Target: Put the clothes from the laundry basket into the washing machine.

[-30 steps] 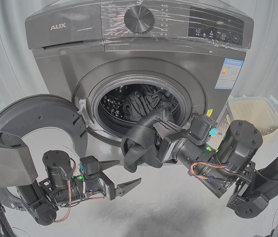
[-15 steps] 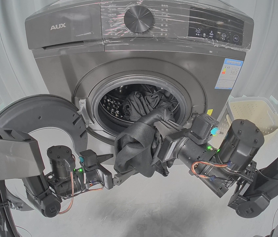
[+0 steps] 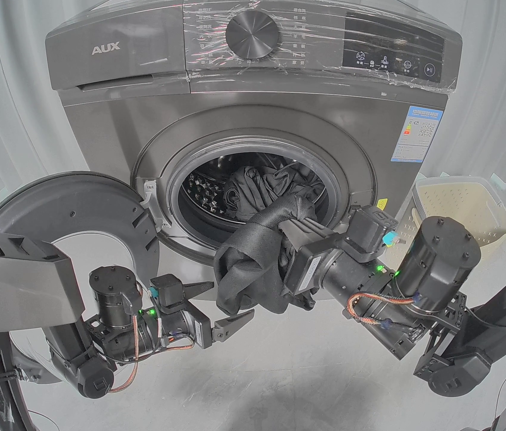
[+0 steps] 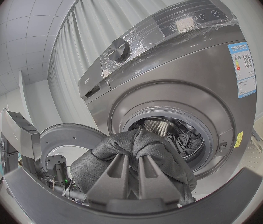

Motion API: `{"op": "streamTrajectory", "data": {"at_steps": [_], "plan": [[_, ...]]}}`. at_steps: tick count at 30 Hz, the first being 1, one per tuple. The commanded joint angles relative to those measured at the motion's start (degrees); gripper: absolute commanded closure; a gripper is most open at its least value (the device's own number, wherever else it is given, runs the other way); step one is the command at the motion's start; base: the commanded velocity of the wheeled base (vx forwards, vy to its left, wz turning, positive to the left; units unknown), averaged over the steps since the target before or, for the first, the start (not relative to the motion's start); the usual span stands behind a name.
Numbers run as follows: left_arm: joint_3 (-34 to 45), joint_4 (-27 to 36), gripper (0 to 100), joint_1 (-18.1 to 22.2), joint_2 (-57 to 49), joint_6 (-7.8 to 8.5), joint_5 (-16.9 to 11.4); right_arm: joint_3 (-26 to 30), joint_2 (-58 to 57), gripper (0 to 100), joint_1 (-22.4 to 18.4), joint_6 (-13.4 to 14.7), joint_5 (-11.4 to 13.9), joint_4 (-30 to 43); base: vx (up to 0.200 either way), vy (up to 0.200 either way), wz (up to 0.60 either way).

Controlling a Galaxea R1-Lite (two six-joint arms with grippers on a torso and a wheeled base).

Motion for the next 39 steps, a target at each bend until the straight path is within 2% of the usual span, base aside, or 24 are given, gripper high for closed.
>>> {"op": "streamTrajectory", "data": {"at_steps": [1,16,22,31,32,39], "plan": [[-0.1,0.0,0,-0.9,0.2,-0.08,-0.1,-0.4,0.3,100,-0.3,-0.1,0.0,0.0,0.000,0.000,0.00],[2.4,0.0,0,-4.1,0.0,-0.08,-0.4,-1.8,0.9,100,-1.5,-0.1,-0.1,0.2,0.000,0.000,0.00],[1.9,0.0,0,-6.1,0.2,-1.58,-0.3,-1.9,1.0,100,-1.6,-0.1,-0.1,0.3,0.000,0.000,0.00],[0.0,0.0,0,-4.6,2.9,-0.88,0.7,-1.9,1.0,100,-1.5,-0.1,-0.1,0.2,0.000,0.000,0.00],[0.4,0.0,0,-3.3,2.6,-0.79,0.6,-1.9,1.0,100,-1.5,-0.1,-0.2,0.2,0.000,0.000,0.00],[1.8,0.0,0,-1.1,1.4,-0.61,0.6,-1.9,1.0,100,-1.6,-0.1,-0.1,0.3,0.000,0.000,0.00]]}}
